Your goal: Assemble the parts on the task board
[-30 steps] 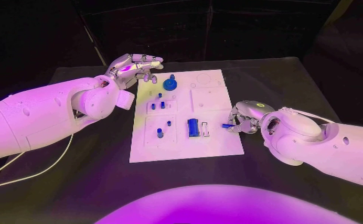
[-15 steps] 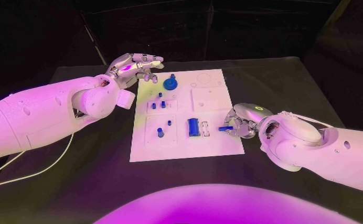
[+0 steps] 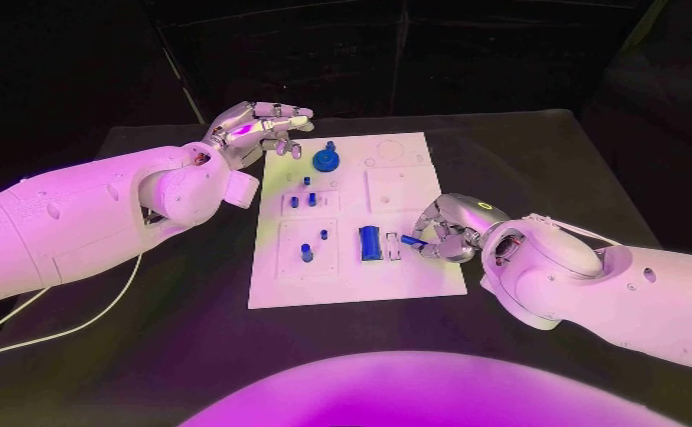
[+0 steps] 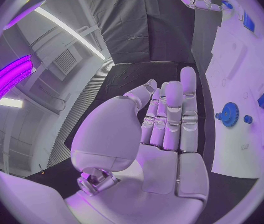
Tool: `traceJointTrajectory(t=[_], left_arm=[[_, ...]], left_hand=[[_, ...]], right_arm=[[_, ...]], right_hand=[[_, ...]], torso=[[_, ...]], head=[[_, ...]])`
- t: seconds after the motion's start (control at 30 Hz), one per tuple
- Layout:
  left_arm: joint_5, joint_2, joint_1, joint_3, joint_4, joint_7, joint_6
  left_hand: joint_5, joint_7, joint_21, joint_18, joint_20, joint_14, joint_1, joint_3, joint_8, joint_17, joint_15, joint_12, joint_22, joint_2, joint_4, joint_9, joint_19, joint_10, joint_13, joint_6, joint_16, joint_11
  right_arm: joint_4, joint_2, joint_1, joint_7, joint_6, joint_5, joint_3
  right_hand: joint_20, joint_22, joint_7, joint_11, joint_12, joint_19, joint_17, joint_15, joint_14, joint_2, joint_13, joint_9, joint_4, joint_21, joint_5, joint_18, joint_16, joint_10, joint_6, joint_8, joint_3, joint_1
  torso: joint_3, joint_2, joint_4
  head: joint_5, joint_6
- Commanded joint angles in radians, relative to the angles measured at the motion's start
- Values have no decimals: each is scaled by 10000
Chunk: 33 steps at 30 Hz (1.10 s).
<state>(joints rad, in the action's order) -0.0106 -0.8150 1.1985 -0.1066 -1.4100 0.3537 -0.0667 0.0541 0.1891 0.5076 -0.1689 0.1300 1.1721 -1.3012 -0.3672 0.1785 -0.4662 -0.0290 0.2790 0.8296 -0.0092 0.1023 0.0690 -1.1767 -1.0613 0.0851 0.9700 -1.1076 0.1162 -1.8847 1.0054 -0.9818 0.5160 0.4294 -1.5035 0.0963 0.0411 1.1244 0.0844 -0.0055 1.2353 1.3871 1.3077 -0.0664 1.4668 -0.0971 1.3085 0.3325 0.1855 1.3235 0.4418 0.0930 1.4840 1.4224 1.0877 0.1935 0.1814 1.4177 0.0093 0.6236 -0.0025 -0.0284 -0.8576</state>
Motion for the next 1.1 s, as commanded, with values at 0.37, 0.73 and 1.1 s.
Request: traceJointTrajectory(t=[0.37, 0.73, 1.1], left_arm=[[19, 19, 13, 8, -33, 106, 112], [19, 17, 15, 8, -42, 98, 116], [19, 12, 16, 9, -49, 98, 118]], left_hand=[[35, 14, -56, -128, -3, -67, 37, -41, 61, -6, -23, 42, -15, 13, -13, -12, -48, 71, -15, -75, -5, -9], [35, 14, -56, -128, -3, -67, 37, -41, 61, -6, -23, 42, -15, 13, -13, -12, -48, 71, -15, -75, -5, -9], [35, 14, -56, -128, -3, -67, 37, -41, 61, -6, -23, 42, -15, 13, -13, -12, -48, 71, -15, -75, -5, -9]], right_arm=[[333, -543, -10, 349, 188, 400, -3], [548, -853, -10, 587, -144, 555, -3], [679, -1009, -10, 661, -336, 657, -3]], right_hand=[[-23, 75, -123, -12, 147, 106, 1312, -59, 780, -161, 278, 55, 383, 103, 209, -65, 93, 103, 243, -9, -284, -830], [-64, 129, -193, -67, 241, 134, 1354, -106, 789, -121, 349, 126, 548, 134, 307, -74, 117, 173, 378, 62, -470, -1111], [-83, 121, -228, -95, 313, 132, 1347, -125, 788, -59, 402, 164, 623, 129, 343, -73, 113, 222, 440, 97, -535, -1215]], torso=[[9, 9, -24], [5, 8, -33], [5, -4, -25]], head=[[32, -5], [63, -28], [44, -48]])
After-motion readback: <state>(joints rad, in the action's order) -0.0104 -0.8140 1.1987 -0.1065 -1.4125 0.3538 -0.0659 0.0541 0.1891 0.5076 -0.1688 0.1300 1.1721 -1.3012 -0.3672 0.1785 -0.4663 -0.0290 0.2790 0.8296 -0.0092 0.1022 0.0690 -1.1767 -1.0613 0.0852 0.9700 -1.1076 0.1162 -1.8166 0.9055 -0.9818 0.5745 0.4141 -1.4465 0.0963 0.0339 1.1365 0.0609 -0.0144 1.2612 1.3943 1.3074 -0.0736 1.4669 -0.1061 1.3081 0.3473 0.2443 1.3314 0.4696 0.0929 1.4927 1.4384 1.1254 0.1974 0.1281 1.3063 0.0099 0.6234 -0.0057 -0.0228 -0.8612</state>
